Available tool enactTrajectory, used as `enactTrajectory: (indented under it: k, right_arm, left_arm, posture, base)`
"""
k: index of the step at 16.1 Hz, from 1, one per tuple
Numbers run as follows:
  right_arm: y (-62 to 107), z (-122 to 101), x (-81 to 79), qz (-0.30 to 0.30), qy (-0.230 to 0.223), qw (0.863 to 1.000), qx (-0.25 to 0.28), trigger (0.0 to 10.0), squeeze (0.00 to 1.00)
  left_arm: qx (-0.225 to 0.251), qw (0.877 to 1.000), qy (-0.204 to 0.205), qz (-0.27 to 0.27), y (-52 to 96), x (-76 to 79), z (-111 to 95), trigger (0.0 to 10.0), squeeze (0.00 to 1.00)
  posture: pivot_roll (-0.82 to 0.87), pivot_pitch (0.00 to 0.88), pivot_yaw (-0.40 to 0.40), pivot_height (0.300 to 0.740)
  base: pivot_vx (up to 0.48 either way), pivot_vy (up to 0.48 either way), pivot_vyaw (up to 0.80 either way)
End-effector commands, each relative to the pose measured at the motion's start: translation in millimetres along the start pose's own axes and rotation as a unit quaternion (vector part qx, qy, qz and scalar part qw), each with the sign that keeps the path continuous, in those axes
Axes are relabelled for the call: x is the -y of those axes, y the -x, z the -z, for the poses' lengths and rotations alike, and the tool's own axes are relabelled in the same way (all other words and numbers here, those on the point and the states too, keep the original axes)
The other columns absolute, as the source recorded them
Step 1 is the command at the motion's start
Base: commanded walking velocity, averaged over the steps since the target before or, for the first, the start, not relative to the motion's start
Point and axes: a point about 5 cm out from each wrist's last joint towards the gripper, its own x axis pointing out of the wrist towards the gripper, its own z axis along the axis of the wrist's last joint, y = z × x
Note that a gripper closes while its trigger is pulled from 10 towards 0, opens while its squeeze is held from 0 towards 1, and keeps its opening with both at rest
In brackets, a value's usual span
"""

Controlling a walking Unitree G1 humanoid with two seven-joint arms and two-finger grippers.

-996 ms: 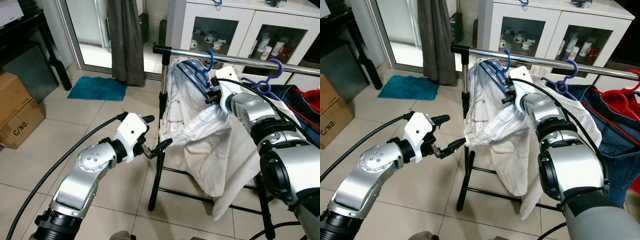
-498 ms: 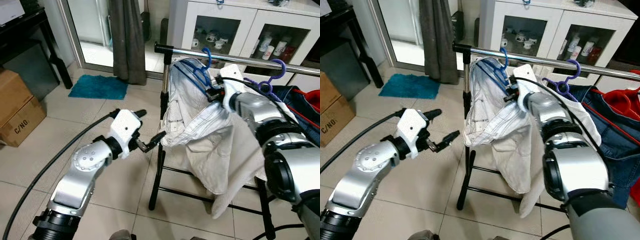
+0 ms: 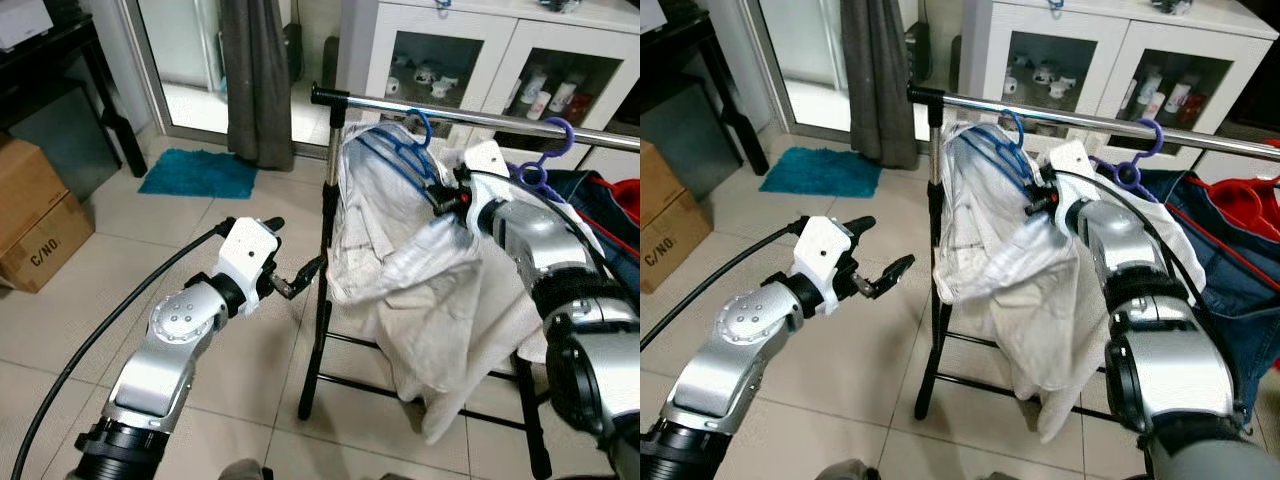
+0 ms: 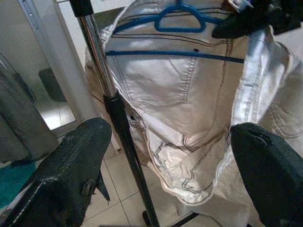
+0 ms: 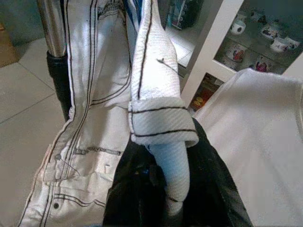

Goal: Hang hanger

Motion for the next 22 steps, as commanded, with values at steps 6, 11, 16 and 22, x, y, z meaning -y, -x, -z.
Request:
enactTrajectory:
  k: [6,11,16,22]
  right_arm:
    - [25.8,28,-11.7,0.049,-0.059,0.996,0.040,0.0,0.00]
    - [50.5,36,-27.6,0.102,-0.068,0.988,0.092,0.0,0.00]
    - [61.7,39,-45.0,0.115,-0.083,0.986,0.089,0.0,0.00]
    - [62.8,32,-55.8,0.105,-0.079,0.987,0.090,0.0,0.00]
  left_arm:
    - [-0.007,1.000,0.007,-0.026,-4.5,-1.4,6,10.0,0.00]
    - [-0.015,0.999,0.007,-0.039,-1.3,-4.6,10,10.0,0.00]
    - [-0.013,0.999,0.006,-0.044,-0.7,-5.7,10,10.0,0.00]
    - [-0.012,0.999,0.006,-0.049,-0.3,-6.8,10,10.0,0.00]
  posture:
    - [0.02,0.000,-0.018,0.740]
    - [0.02,0.000,-0.021,0.740]
    - [0.01,0.000,-0.027,0.740]
    - [0.02,0.000,-0.033,0.740]
  base:
    - [0.000,0.000,0.00]
    - [0.000,0.000,0.00]
    - [-0.048,0.000,0.00]
    - [-0.242,0.000,0.00]
